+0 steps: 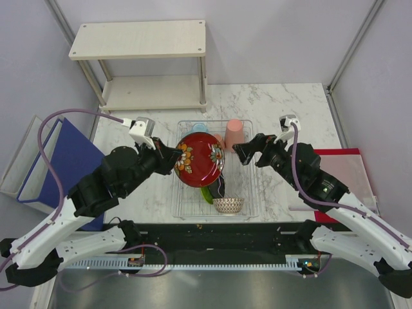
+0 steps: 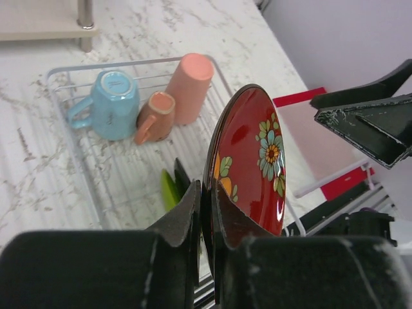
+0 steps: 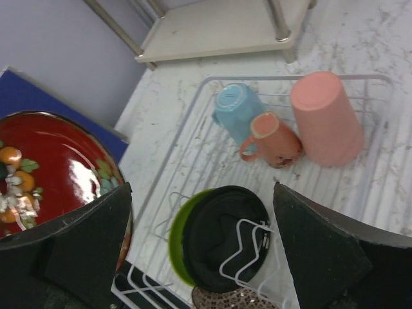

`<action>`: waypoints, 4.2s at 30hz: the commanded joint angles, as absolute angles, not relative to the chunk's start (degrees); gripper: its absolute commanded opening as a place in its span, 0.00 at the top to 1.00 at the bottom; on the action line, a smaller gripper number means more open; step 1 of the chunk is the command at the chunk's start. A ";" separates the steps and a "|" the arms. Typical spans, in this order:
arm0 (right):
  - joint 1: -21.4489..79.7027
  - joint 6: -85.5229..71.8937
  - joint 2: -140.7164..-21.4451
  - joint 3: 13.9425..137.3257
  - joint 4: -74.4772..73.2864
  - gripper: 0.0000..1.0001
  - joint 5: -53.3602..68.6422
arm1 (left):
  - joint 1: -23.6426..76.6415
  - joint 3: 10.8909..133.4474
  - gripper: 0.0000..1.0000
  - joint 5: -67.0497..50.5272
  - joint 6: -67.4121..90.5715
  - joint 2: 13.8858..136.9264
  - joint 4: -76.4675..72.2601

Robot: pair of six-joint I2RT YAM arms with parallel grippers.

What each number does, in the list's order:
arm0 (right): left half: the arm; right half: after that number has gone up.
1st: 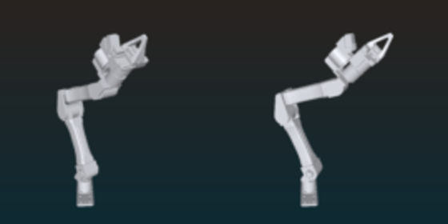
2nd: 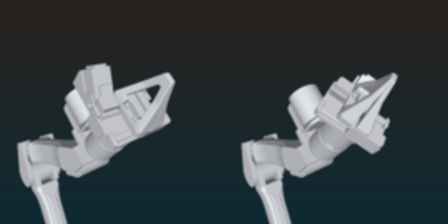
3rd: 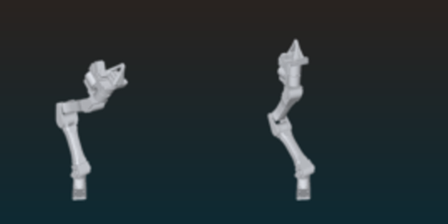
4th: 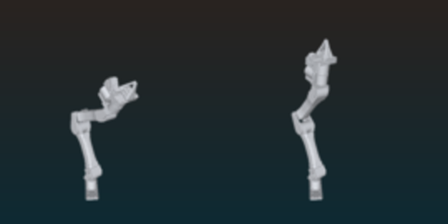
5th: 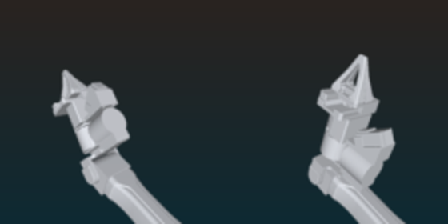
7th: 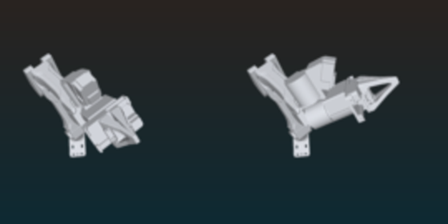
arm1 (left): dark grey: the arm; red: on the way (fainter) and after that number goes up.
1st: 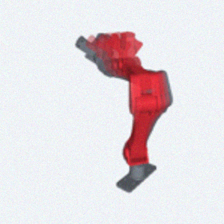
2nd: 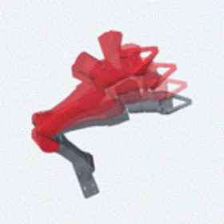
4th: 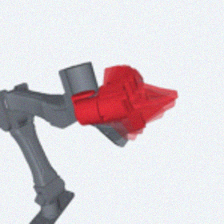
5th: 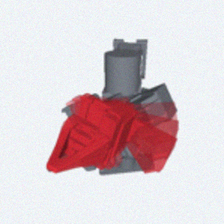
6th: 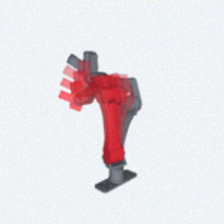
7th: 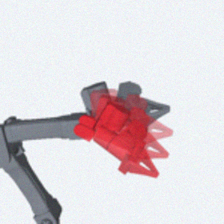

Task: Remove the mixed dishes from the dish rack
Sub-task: Place the plate at the center of the board.

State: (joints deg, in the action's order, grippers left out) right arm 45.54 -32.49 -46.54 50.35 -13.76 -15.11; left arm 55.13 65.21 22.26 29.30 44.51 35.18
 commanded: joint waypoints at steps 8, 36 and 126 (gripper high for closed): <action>45.62 -38.14 -49.39 53.26 -5.28 0.02 2.54 | 55.37 63.46 0.98 14.42 32.96 46.67 20.31; 45.62 -39.37 -49.13 46.05 -2.37 1.00 8.35 | 55.28 59.85 0.98 15.47 34.28 46.75 17.84; -1.88 -48.19 -86.60 60.68 -1.67 0.32 -2.33 | 54.58 48.87 0.01 30.41 31.99 42.98 26.10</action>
State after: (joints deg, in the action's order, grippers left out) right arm -13.28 -54.78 -100.86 67.53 0.03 6.48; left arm 54.72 50.11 30.92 31.83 43.11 26.85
